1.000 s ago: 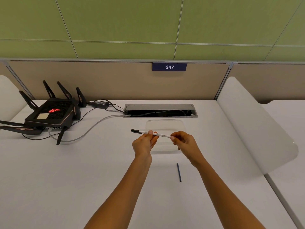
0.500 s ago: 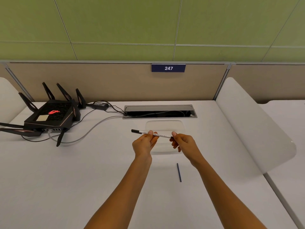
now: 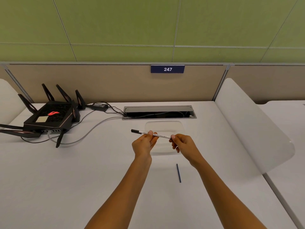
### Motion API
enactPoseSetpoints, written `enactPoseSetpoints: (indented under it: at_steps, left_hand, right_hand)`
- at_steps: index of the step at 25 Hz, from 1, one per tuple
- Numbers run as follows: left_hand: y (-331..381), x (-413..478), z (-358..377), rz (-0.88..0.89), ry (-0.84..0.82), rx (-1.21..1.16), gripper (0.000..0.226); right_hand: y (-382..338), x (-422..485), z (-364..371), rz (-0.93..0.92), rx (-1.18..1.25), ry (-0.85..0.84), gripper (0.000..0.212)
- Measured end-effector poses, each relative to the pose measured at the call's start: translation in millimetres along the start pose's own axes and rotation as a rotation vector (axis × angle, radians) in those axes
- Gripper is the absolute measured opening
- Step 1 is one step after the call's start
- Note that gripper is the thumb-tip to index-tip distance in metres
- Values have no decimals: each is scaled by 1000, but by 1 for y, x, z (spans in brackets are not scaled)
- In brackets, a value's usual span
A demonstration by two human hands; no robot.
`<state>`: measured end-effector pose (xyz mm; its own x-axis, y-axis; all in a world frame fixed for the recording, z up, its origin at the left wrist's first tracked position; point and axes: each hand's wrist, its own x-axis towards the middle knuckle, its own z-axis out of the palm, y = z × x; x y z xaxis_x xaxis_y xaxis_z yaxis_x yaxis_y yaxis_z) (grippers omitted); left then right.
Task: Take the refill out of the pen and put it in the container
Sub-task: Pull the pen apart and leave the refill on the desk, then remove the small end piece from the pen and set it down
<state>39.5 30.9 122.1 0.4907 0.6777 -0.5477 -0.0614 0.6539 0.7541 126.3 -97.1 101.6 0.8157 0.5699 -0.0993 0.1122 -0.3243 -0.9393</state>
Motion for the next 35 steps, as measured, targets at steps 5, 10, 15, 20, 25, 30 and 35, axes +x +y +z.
enactPoseSetpoints:
  at_steps: [5,10,15,20,25,30,35]
  left_hand:
    - [-1,1,-1,5,15,0,11]
    - [-3,3,0,13,-1,-7,17]
    - [-7,6,-2,13,11,-5,24]
    - [-4,5,8,-3,41,-29,22]
    - [34,29,-32,47,97,-139,36]
    - [38,39,-40,62,173,-97,15]
    - [0,37,-46,27,140,-64,12]
  right_hand:
    - [0,-1,-1,9,67,43,31]
    - [0,0,-1,30,58,32,31]
    - [2,2,-3,17,73,50,26]
    - [0,6,4,-63,-19,110,21]
    - [20,3,-46,-108,34,392,11]
    - [56,1,-71,16,-76,425,13]
    - [119,-8,-58,254,-50,459,15]
